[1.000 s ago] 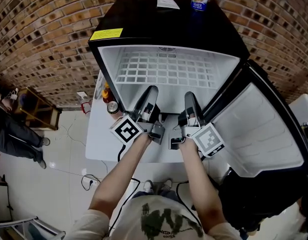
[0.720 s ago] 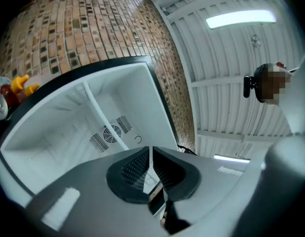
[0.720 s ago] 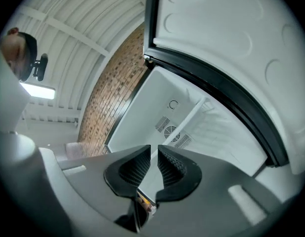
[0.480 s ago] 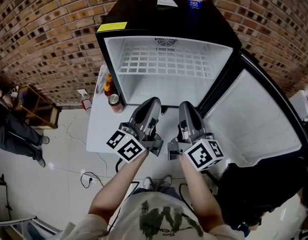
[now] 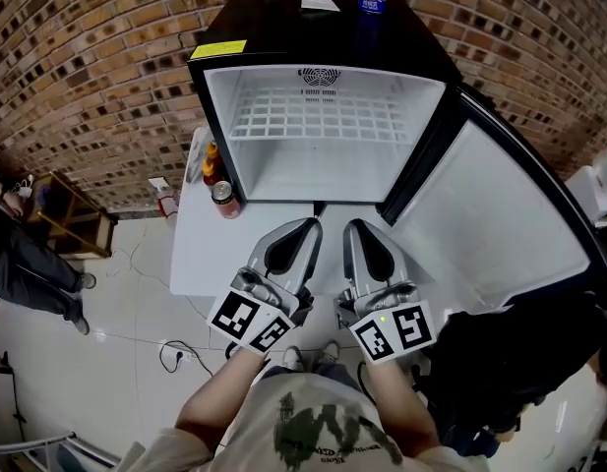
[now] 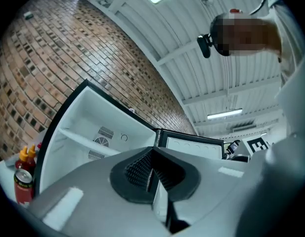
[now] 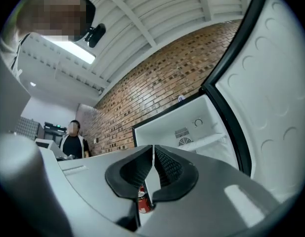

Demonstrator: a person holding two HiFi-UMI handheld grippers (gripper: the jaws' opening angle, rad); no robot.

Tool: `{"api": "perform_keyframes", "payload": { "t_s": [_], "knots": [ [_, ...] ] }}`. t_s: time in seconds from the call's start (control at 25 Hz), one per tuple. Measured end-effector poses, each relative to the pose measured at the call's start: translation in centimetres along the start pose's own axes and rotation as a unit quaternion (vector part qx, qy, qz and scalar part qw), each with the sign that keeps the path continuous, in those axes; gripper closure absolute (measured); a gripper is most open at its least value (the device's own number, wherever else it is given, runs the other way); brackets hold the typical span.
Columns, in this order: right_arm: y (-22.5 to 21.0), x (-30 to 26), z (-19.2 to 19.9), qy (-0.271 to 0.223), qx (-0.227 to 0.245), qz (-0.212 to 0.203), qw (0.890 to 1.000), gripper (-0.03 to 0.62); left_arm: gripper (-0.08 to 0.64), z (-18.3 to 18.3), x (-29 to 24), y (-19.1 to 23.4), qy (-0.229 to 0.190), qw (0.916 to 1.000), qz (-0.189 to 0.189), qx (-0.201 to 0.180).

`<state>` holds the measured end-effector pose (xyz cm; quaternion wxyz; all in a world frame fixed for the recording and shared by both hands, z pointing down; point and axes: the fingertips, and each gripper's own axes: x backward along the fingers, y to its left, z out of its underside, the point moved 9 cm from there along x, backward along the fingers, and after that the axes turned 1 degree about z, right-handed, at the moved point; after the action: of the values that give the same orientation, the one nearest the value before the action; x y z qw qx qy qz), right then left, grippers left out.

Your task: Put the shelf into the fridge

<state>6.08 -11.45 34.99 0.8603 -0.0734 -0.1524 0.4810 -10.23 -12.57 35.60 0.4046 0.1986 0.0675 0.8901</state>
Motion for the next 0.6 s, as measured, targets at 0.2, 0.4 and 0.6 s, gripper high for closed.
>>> {"api": "perform_keyframes", "payload": {
  "t_s": [0.2,0.4,0.6],
  "knots": [
    [2.1,0.8,0.0,0.003,0.038,0.002,0.999,0.584,0.56,-0.5,1.3,-0.5,0.005,0.9999,-0.004,-0.016],
    [4.0,1.6,-0.1,0.007,0.062,0.011,0.998,0.586,0.56,-0.6,3.1,-0.7,0.018,0.9995,-0.017,-0.019],
    [5.4,3.0,-0.4,0.002,0.071,0.005,0.997,0.586,0.56,-0.8,4.3,-2.0,0.013,0.9994,-0.023,-0.023]
  ]
}}
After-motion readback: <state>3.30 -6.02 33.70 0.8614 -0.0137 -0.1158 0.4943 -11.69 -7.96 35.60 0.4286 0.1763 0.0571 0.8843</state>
